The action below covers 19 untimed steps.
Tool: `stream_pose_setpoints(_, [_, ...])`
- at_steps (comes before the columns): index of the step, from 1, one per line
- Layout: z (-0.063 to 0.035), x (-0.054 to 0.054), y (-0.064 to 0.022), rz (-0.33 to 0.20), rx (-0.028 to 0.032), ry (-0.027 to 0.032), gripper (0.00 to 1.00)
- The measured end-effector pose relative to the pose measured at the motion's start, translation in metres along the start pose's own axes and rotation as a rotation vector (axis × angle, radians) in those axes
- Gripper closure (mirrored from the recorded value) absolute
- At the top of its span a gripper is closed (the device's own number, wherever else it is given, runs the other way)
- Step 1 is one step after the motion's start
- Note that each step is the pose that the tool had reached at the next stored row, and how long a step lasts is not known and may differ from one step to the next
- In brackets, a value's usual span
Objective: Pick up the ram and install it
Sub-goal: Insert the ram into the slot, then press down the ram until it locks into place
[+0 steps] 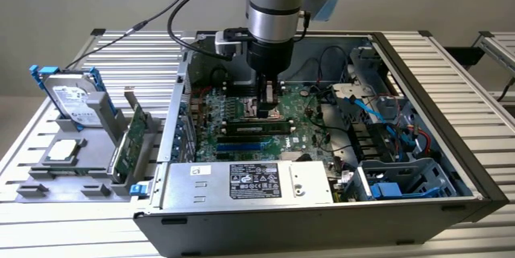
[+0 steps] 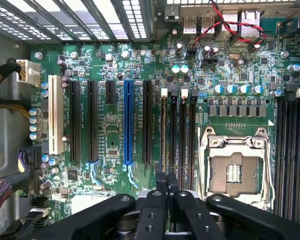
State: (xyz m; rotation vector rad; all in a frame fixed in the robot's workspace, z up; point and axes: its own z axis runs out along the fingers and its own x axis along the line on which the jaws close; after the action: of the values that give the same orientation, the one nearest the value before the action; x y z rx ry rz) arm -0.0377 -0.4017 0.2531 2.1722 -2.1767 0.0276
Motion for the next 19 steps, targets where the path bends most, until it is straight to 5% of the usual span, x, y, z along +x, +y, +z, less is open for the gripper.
stream_pose_setpoints(19, [0.0038,-0.0002,0.0009,0.0,-0.0001,-0.002,0.89])
